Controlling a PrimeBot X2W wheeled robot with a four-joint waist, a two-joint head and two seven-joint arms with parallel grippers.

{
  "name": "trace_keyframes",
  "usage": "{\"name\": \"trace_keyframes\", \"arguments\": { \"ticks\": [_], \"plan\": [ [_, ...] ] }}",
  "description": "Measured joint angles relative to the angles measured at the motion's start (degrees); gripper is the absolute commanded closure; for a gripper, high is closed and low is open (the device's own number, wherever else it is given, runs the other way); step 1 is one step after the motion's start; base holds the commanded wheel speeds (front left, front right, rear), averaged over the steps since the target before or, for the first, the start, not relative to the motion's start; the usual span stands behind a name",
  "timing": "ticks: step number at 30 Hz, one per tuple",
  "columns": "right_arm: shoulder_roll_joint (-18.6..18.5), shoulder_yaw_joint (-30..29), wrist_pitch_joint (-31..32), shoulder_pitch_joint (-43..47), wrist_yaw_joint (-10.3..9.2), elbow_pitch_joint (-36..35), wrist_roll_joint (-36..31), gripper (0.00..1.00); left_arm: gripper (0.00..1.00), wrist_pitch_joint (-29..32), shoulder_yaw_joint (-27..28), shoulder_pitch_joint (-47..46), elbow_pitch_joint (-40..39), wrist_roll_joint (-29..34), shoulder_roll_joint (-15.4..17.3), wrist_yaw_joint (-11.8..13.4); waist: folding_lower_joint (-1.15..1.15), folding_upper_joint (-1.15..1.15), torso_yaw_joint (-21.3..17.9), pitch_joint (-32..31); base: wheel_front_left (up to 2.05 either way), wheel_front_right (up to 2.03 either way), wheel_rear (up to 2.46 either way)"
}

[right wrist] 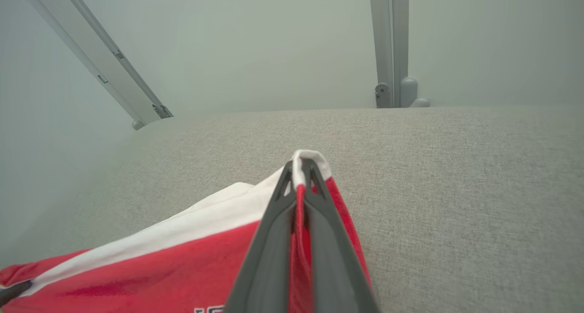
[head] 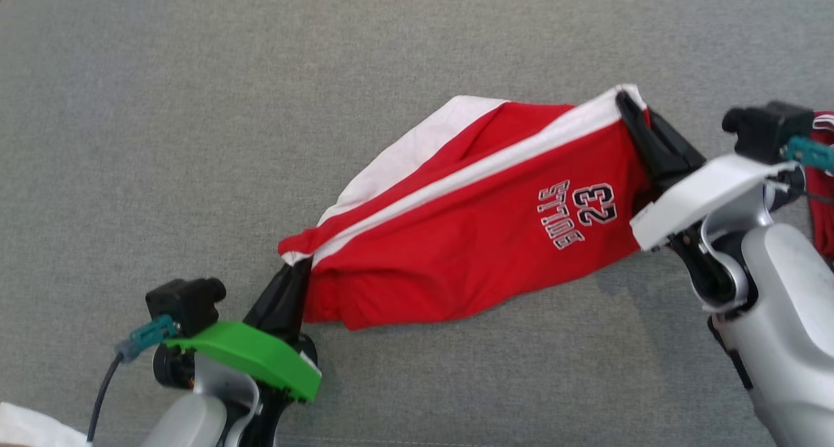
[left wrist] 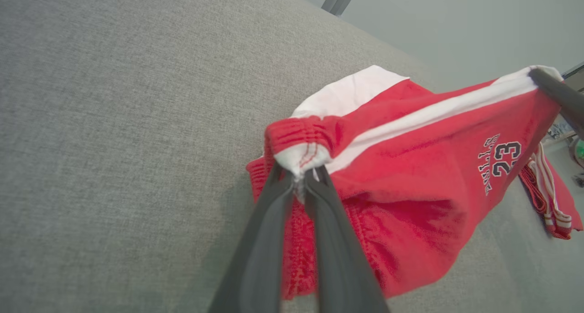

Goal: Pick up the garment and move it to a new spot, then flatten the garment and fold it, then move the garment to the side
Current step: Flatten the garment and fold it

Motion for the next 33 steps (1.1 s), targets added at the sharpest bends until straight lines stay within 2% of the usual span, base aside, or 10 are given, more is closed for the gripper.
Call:
{"name": "trace_keyframes", "arguments": {
  "ticks": [5, 8, 17, 19, 20, 21, 23, 24, 27, 33],
  "plan": [
    [1.97, 0.75, 2.03, -11.42, 0.00, 8.89, -3.83, 1.00, 1.00, -0.93, 0.55, -8.51, 9.67, 0.26, -3.67, -0.14, 0.00, 0.00, 2.38, 3.87, 0.00, 0.00, 0.00],
    [3.16, 2.41, 3.08, -16.10, 0.00, 14.35, -5.77, 1.00, 1.00, -1.30, 0.08, -12.61, 15.34, 1.97, -4.56, -0.37, 0.00, 0.00, 3.88, 5.69, 0.00, 0.00, 0.00],
    [5.50, 6.15, 0.24, -22.34, -0.01, 24.58, -6.53, 1.00, 1.00, -2.47, -1.09, -17.16, 22.97, 2.63, -6.76, -2.08, 0.00, 0.00, 7.11, 8.87, 0.00, 0.00, 0.00],
    [5.27, 6.94, -1.01, -22.57, -0.01, 25.72, -6.41, 0.76, 1.00, -2.44, -1.44, -17.16, 23.32, 2.61, -6.77, -2.42, 0.00, 0.00, 7.37, 8.88, 0.00, 0.00, 0.00],
    [4.94, 7.58, -1.78, -22.62, 0.00, 25.96, -6.41, 0.33, 1.00, -2.43, -1.54, -17.15, 23.32, 2.61, -6.78, -2.42, 0.00, 0.00, 7.38, 8.76, 0.00, 0.00, 0.00],
    [4.58, 8.06, -2.69, -22.69, 0.00, 26.09, -6.31, 0.00, 0.89, -2.43, -1.60, -17.14, 23.18, 2.60, -6.80, -2.46, 0.00, 0.00, 7.35, 8.60, 0.00, 0.00, 0.00],
    [4.15, 8.16, -4.03, -22.80, -0.01, 26.70, -6.05, 0.00, 0.49, -2.82, -1.57, -16.91, 22.74, 2.54, -6.78, -2.45, 0.00, 0.00, 7.20, 8.22, 0.00, 0.00, 0.00],
    [3.91, 8.46, -4.31, -22.80, -0.02, 26.73, -5.76, 0.00, 0.00, -2.98, -1.60, -16.61, 22.35, 2.64, -6.69, -2.38, 0.00, 0.00, 7.06, 7.99, 0.00, 0.00, 0.00],
    [3.20, 9.31, -5.14, -22.60, -0.01, 25.63, -4.79, 0.00, 0.00, -3.58, -1.89, -15.02, 20.67, 3.14, -6.00, -1.86, 0.00, 0.00, 6.43, 7.27, 0.00, 0.00, 0.00],
    [-0.13, 9.95, -3.56, -19.88, -0.01, 21.57, -2.31, 0.00, 0.00, -7.11, -1.29, -10.06, 16.24, 5.92, -2.92, 1.43, 0.00, 0.00, 4.73, 5.54, 0.00, 0.00, 0.00]
  ]
}}
